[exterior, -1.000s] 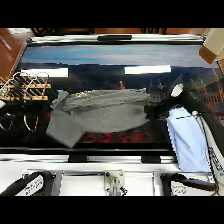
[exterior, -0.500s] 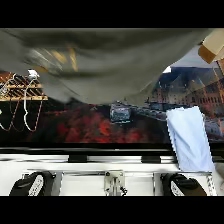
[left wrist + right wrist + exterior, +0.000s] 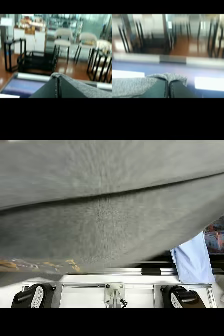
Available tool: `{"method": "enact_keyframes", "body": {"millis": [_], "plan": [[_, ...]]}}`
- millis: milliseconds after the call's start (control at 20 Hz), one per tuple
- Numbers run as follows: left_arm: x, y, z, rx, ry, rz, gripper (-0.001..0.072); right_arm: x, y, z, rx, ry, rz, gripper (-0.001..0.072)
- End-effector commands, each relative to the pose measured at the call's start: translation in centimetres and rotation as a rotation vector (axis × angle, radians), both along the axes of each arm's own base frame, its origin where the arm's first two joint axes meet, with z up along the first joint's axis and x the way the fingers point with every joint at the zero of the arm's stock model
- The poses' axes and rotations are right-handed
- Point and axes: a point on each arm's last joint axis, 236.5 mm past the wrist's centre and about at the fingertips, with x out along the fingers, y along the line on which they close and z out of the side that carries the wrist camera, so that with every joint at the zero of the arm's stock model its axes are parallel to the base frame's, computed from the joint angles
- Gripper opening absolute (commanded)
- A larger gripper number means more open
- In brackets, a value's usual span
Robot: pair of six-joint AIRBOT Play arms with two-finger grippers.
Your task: Fold the shirts.
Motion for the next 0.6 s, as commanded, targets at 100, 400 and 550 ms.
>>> {"method": "enact_keyframes", "body": {"millis": [100, 400, 550], "plan": [[8.1, 1.4, -14.6, -0.089, 0.441, -0.085, 0.0025, 5.1, -0.6, -15.1, -0.099, 0.623, -0.019, 0.0062], [19.6, 1.2, -34.0, -0.341, 0.837, -0.255, 0.0024, 16.8, 0.5, -33.8, -0.080, 0.926, -0.031, 0.0062], [26.0, 0.4, -39.6, -0.308, 0.894, -0.296, 0.0025, 23.1, 1.4, -39.5, -0.031, 0.917, -0.040, 0.0062]]}}
